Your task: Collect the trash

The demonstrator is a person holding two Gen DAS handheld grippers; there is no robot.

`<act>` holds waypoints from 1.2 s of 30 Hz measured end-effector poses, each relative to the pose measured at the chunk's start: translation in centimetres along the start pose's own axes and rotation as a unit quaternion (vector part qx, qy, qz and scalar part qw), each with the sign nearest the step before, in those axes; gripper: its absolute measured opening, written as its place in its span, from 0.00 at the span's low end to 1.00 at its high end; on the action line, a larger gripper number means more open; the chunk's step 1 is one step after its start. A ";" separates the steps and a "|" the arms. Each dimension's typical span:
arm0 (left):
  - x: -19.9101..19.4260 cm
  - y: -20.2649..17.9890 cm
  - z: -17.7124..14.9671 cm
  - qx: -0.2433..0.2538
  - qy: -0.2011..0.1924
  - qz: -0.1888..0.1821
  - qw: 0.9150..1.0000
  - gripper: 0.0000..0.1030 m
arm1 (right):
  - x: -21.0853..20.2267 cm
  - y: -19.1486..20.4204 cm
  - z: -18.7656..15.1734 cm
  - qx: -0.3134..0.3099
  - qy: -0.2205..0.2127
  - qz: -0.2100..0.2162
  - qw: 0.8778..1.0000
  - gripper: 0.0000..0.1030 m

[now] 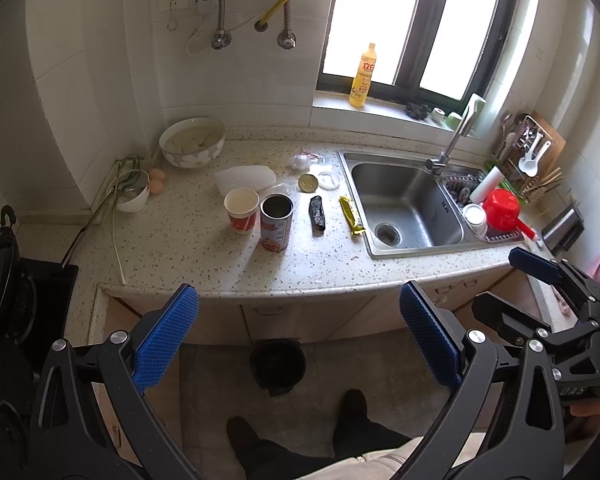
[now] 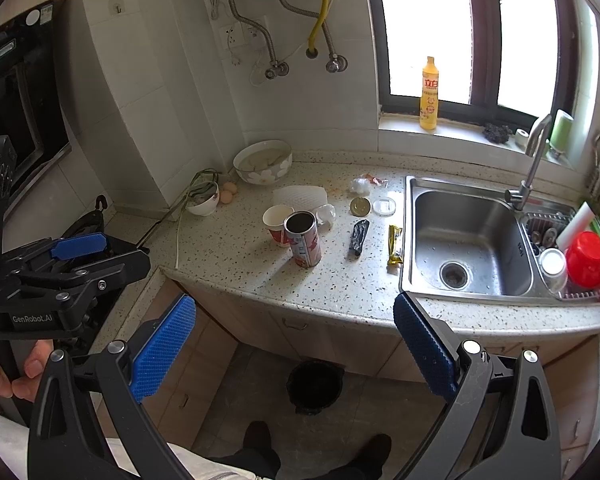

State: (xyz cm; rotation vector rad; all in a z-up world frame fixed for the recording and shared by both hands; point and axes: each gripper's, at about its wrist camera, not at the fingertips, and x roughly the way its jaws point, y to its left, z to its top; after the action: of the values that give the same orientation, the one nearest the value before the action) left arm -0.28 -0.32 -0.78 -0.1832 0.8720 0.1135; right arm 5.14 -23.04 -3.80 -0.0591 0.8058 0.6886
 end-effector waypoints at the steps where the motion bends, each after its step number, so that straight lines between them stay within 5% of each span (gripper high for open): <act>1: 0.1 0.1 -0.1 0.000 0.001 0.001 1.000 0.94 | -0.2 -0.1 0.0 0.000 0.000 0.001 1.000 0.94; 36: 1.6 1.0 1.4 -0.009 0.008 0.007 1.000 0.94 | 2.3 -0.4 0.8 0.006 0.011 0.007 1.000 0.94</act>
State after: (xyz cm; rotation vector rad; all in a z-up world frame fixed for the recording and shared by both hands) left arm 1.61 1.01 -1.31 -0.1958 0.8882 0.1332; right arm 7.01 -21.82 -4.83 -0.0496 0.8320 0.6979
